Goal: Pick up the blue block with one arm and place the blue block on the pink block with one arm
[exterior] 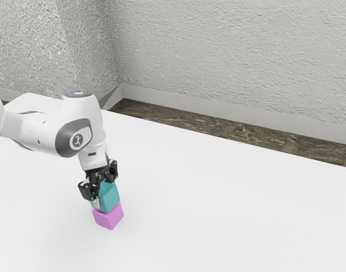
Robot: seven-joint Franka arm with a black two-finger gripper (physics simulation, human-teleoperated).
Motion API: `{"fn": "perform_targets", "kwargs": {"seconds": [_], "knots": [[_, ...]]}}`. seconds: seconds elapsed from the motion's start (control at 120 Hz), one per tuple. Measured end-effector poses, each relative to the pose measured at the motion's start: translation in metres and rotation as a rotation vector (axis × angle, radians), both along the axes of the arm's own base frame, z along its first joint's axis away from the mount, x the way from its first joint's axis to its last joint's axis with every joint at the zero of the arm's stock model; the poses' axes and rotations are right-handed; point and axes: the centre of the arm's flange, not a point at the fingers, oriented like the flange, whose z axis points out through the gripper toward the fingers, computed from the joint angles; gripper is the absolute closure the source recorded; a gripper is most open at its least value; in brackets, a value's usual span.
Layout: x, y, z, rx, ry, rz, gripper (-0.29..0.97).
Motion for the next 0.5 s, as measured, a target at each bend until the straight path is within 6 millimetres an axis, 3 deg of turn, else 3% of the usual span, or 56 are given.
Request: {"fn": "perform_targets", "kwargs": {"seconds": [0.3, 0.375, 0.5], "knots": [[0.0, -0.009, 0.006, 0.001, -0.005, -0.023, 0.08], [-0.002, -0.01, 0.03, 0.01, -0.032, -0.024, 0.06], [-0.011, -0.012, 0.09, -0.006, -0.082, 0.002, 0.03]]}}
